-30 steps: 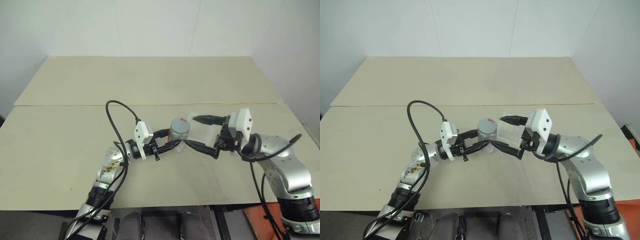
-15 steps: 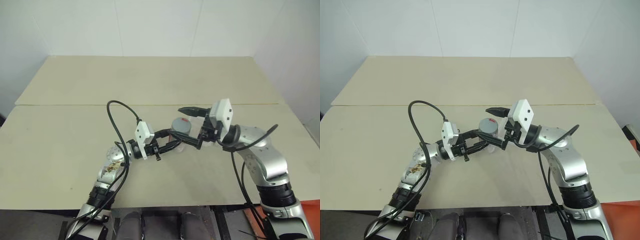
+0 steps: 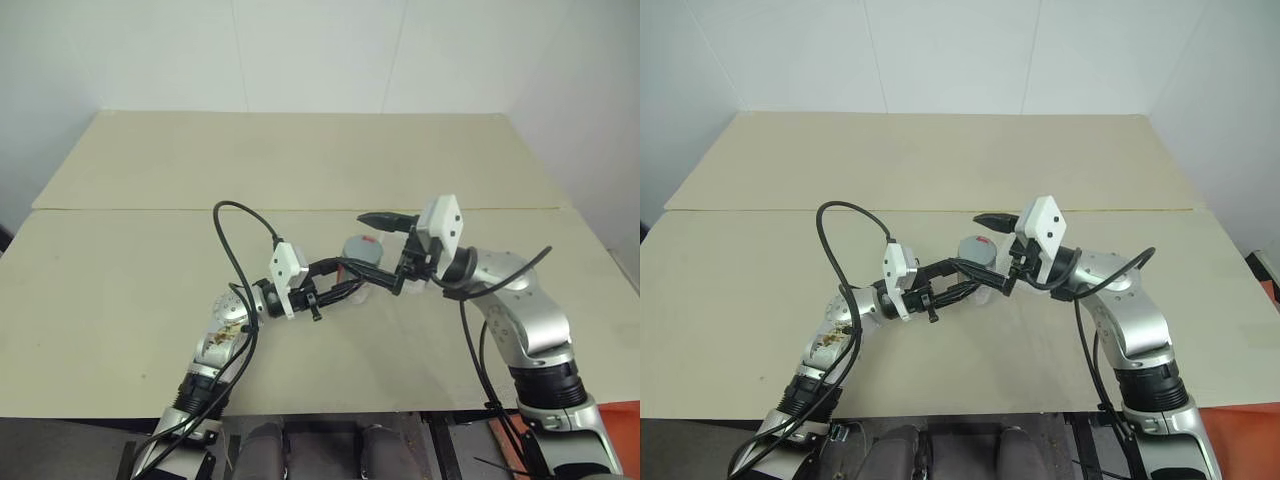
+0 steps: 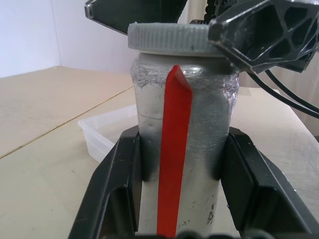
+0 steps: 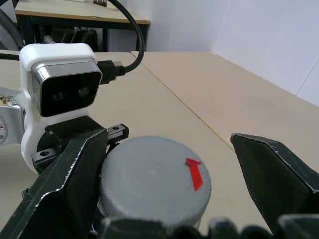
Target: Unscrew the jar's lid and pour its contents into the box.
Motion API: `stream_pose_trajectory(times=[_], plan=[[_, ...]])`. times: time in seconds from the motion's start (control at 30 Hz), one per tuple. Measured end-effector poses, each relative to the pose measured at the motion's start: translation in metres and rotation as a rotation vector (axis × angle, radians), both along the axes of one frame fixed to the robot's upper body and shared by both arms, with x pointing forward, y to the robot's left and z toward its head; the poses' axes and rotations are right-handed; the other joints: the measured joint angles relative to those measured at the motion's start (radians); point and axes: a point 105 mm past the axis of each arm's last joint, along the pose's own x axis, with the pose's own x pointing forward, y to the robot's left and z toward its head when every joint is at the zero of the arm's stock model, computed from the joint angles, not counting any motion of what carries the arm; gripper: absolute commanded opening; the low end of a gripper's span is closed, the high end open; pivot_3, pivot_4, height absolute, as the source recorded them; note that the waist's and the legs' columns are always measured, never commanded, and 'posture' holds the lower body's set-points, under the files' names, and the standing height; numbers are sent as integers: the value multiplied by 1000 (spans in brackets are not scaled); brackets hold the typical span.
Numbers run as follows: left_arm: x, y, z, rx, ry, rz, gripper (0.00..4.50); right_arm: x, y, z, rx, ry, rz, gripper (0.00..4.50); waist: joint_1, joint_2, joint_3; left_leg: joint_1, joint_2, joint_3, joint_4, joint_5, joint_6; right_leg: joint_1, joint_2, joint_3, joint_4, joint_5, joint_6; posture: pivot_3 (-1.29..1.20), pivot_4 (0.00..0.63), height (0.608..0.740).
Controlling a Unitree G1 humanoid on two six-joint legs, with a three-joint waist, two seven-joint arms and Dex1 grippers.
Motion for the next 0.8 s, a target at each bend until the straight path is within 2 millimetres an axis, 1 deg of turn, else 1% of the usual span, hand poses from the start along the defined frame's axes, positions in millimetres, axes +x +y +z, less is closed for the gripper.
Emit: stream_pose_trajectory(times=[0.4, 0.8], plan=[[2, 1, -2, 5, 7, 2, 1857, -7, -18, -6, -11, 18, -35, 4449, 0, 0, 0, 0, 0, 0, 0, 0, 0, 0, 0, 0, 0, 0, 0, 0, 150, 740], [4, 2, -3, 6, 17, 8, 1857, -10, -33, -8, -29, 22, -73, 4449, 0, 0, 0, 0, 0, 0, 0, 0, 0, 0, 0, 0, 0, 0, 0, 0, 150, 740]])
